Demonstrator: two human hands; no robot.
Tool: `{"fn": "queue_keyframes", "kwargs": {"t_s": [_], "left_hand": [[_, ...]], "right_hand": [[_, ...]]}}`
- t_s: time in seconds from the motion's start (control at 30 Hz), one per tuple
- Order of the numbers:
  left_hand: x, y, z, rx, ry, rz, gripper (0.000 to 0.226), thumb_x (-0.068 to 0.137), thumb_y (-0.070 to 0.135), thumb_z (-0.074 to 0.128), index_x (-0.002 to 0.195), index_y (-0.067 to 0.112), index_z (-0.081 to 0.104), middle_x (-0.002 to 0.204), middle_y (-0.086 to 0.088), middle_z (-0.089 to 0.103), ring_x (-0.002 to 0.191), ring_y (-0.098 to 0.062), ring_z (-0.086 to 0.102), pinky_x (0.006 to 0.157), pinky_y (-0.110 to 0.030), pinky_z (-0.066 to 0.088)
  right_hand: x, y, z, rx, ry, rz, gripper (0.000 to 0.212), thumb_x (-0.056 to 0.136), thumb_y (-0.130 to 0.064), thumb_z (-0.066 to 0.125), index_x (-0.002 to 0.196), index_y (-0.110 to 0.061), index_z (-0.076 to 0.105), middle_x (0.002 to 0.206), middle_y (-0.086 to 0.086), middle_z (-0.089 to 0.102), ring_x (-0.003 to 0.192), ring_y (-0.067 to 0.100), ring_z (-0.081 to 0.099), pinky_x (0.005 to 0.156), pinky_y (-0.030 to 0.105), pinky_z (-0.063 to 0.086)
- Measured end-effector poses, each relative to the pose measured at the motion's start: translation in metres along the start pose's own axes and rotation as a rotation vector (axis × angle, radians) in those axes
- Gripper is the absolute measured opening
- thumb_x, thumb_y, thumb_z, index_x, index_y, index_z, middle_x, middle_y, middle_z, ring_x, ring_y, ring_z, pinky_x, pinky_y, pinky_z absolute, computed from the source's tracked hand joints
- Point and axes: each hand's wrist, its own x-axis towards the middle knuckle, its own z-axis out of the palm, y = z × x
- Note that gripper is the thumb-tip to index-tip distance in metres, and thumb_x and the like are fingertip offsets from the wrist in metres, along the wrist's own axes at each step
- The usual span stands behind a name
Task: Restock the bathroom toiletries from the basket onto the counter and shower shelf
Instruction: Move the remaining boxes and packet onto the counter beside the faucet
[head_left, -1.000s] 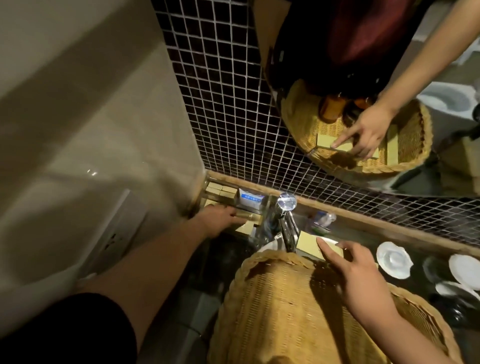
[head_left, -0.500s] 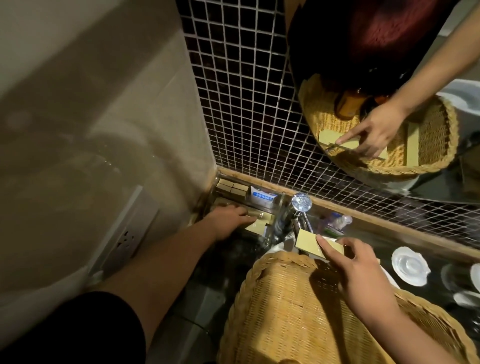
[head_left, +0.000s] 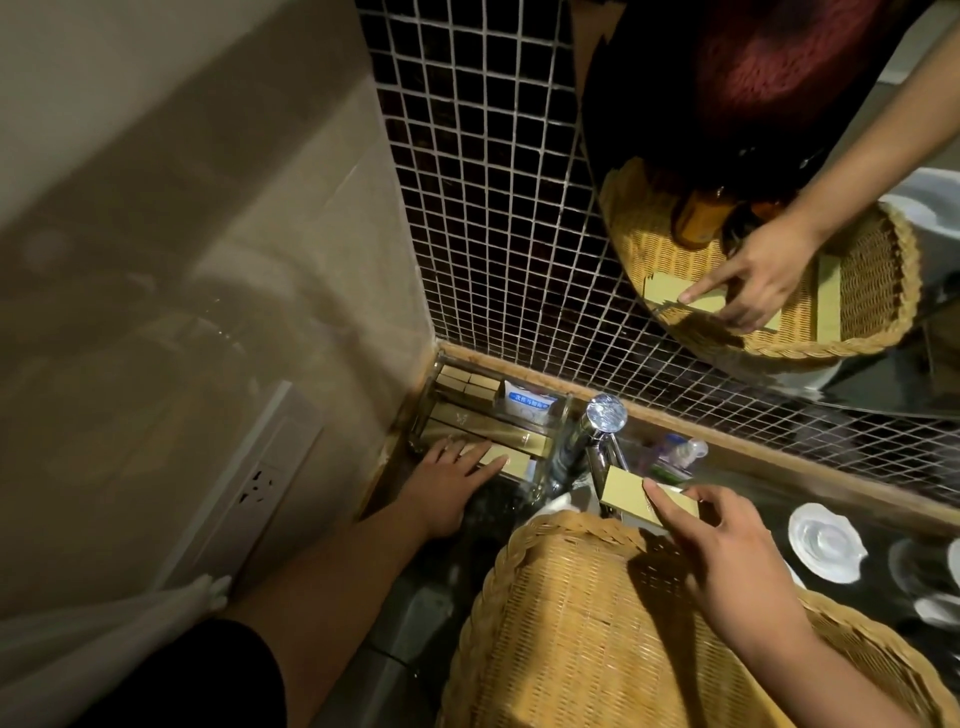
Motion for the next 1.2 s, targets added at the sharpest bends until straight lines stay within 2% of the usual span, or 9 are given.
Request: {"fn": "queue_keyframes", "kwargs": {"t_s": [0.23,0.33,0.43,0.53,0.63,0.77,0.87,1.1,1.2], "left_hand": [[0.001,0.004,0.01,-0.121,0.025,-0.064,0.108,0.075,0.036,0.067,0.153,0.047,-0.006,0.168,0.002,-0.004,0.153,-0.032,-0.002,0.118,-0.051,-0.013],[0.003,0.006,0.006,-0.146,0.01,-0.087,0.104,0.073,0.038,0.067,0.153,0.047,0.001,0.168,0.003,0.0,0.153,-0.031,-0.001,0.118,-0.052,-0.011],[0.001,0.015,0.003,-0.13,0.004,-0.141,0.103,0.079,0.032,0.067,0.155,0.043,-0.002,0.168,0.0,-0.004,0.153,-0.032,-0.006,0.119,-0.051,-0.009],[-0.009,0.028,0.008,-0.15,-0.009,-0.196,0.106,0.084,0.027,0.066,0.156,0.039,-0.012,0.166,-0.002,-0.017,0.151,-0.032,-0.019,0.122,-0.051,-0.002],[-0.026,0.037,0.018,-0.162,-0.023,-0.219,0.104,0.085,0.028,0.066,0.156,0.04,-0.009,0.163,-0.001,-0.028,0.15,-0.033,-0.021,0.122,-0.054,0.004],[-0.045,0.035,0.026,-0.194,-0.047,-0.252,0.084,0.089,0.034,0.063,0.156,0.038,0.013,0.167,-0.005,-0.011,0.152,-0.034,-0.012,0.12,-0.055,0.006],[-0.052,0.026,0.029,-0.226,-0.076,-0.292,0.085,0.09,0.037,0.059,0.156,0.04,0.005,0.168,-0.004,-0.003,0.153,-0.033,-0.007,0.119,-0.057,0.005],[-0.067,0.016,0.047,-0.25,-0.069,-0.33,0.081,0.095,0.045,0.05,0.154,0.045,-0.006,0.168,0.0,-0.007,0.153,-0.031,-0.005,0.118,-0.058,0.012],[-0.075,0.022,0.057,-0.278,-0.08,-0.343,0.077,0.097,0.052,0.045,0.154,0.045,-0.006,0.168,0.0,-0.008,0.153,-0.029,-0.01,0.119,-0.059,0.011]], "right_hand": [[0.001,0.002,0.005,0.013,0.005,0.03,0.112,0.063,-0.001,0.082,0.147,-0.051,0.027,0.135,0.008,0.047,0.126,0.026,0.043,0.106,0.042,0.044],[0.001,0.0,0.001,-0.04,-0.024,0.0,0.111,0.069,-0.01,0.082,0.148,-0.053,0.017,0.14,0.005,0.043,0.129,0.023,0.04,0.109,0.038,0.041],[0.005,-0.012,-0.006,-0.184,-0.041,-0.075,0.115,0.071,-0.025,0.084,0.155,-0.05,0.009,0.139,0.004,0.043,0.126,0.021,0.043,0.105,0.035,0.042],[0.016,-0.034,-0.013,-0.16,0.02,-0.177,0.108,0.073,-0.028,0.084,0.156,-0.044,0.017,0.129,0.006,0.051,0.117,0.023,0.051,0.096,0.037,0.049],[0.037,-0.064,-0.015,-0.132,0.064,-0.321,0.091,0.081,-0.029,0.078,0.155,-0.041,0.026,0.126,0.007,0.054,0.111,0.024,0.053,0.09,0.037,0.051],[0.071,-0.105,0.001,-0.093,0.02,-0.419,0.079,0.09,-0.028,0.067,0.152,-0.045,0.022,0.133,0.007,0.048,0.118,0.024,0.05,0.092,0.036,0.052],[0.096,-0.127,0.021,-0.034,-0.028,-0.412,0.076,0.089,-0.023,0.067,0.149,-0.047,0.028,0.133,0.005,0.046,0.122,0.025,0.049,0.093,0.035,0.052],[0.153,-0.146,0.067,0.067,-0.208,-0.301,0.067,0.088,-0.013,0.068,0.142,-0.045,0.044,0.135,0.003,0.045,0.128,0.028,0.048,0.102,0.041,0.048],[0.166,-0.153,0.083,0.056,-0.212,-0.312,0.062,0.089,-0.014,0.066,0.141,-0.042,0.048,0.132,0.005,0.049,0.123,0.028,0.054,0.099,0.04,0.052]]}}
